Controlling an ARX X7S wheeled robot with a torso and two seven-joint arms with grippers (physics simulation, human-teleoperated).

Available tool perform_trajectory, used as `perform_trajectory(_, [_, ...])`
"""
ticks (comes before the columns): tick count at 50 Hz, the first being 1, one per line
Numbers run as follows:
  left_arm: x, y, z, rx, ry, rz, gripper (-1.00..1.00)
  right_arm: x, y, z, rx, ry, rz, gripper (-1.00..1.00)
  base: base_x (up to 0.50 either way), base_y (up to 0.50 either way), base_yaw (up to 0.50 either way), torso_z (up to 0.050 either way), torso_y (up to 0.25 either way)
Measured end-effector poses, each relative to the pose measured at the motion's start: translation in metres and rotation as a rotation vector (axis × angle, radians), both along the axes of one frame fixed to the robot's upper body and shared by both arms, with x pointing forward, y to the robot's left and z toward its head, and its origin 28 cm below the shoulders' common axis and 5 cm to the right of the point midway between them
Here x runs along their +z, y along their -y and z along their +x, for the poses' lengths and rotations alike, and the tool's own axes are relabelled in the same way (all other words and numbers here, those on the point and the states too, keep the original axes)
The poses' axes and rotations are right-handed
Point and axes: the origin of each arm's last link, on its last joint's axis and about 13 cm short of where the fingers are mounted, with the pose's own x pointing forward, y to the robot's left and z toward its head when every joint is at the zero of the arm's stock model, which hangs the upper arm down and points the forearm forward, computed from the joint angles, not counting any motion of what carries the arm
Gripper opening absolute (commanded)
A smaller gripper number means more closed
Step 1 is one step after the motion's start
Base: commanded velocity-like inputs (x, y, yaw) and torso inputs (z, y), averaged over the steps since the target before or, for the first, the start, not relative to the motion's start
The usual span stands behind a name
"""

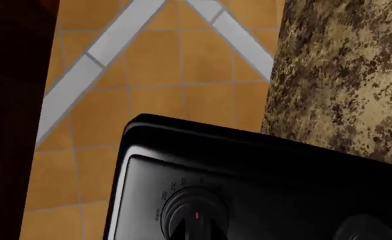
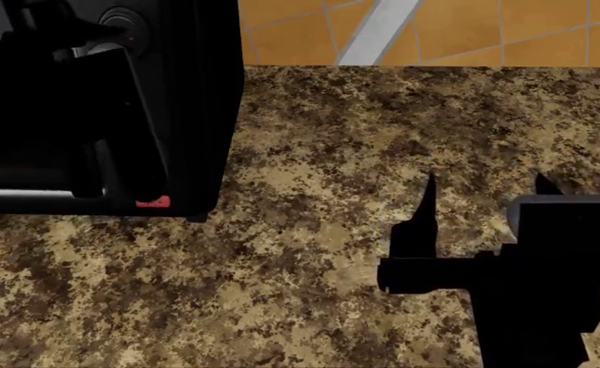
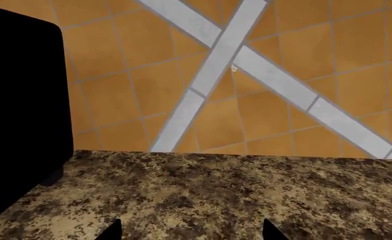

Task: Decrease the toaster oven temperature.

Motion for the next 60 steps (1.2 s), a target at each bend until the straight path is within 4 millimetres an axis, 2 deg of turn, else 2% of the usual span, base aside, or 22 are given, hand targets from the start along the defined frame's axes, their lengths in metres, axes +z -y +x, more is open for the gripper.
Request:
perform_trajectory(35, [-0.024,0.008,-0.005,0.067,-0.011,-0.365,-1.00,-0.004,0.001,0.000,-0.002,-0.010,0.008,1.00,0.00,0.00,0.00,0.000,0.000])
perform_trajectory(60, [-0.040,0.018,-0.007,0.104,-0.049,-0.715,-1.00,-0.006,0.002,0.000,-0.005,-0.015,0.011,1.00,0.01,0.00,0.00,0.000,0.000])
